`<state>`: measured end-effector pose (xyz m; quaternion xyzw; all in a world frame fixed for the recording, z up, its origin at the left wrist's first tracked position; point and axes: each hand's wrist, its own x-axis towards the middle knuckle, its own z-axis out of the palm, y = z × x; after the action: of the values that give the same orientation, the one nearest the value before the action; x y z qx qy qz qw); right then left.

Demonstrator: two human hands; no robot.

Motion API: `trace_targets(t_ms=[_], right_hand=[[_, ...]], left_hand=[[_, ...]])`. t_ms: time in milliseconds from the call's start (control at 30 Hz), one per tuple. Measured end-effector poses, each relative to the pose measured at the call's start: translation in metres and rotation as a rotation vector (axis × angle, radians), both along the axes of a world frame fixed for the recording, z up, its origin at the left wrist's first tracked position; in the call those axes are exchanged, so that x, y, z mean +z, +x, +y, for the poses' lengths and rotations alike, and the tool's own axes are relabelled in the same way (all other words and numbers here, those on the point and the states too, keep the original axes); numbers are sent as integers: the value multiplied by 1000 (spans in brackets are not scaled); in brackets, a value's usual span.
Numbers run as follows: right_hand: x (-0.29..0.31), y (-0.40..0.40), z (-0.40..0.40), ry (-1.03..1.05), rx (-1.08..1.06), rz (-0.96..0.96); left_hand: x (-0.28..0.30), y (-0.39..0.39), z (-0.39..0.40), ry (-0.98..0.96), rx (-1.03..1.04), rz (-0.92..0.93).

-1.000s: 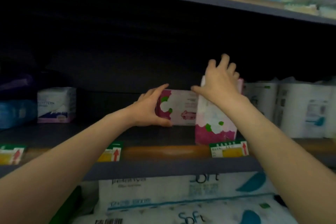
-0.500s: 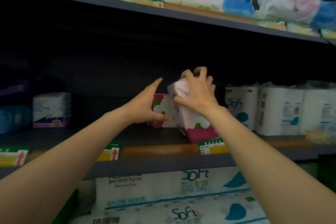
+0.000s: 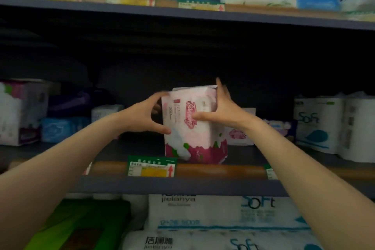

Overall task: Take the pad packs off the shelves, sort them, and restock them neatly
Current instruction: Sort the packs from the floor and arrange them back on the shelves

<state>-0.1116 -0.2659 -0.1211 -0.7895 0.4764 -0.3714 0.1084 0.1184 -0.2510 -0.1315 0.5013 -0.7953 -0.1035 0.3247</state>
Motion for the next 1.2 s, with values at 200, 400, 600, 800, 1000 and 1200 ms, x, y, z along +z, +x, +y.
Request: trace_targets(t_ms=[200, 400, 600, 800, 1000, 1200], right_hand=[[-12, 7, -5, 16, 7, 21], [28, 36, -10, -117, 144, 198], [16, 7, -23, 44, 111, 224], [-11, -39, -63, -63, -238, 348], [-24, -35, -112, -39, -394, 605], [-17, -25, -101, -286, -513, 760]], left_hand=[[-3, 0, -8, -194, 196, -145], [10, -4, 14, -519, 250, -392], [6, -7, -5, -230, 267, -727], [9, -54, -27, -217, 314, -737], [0, -79, -39, -240, 502, -796], [-3, -84, -45, -249, 524, -759]])
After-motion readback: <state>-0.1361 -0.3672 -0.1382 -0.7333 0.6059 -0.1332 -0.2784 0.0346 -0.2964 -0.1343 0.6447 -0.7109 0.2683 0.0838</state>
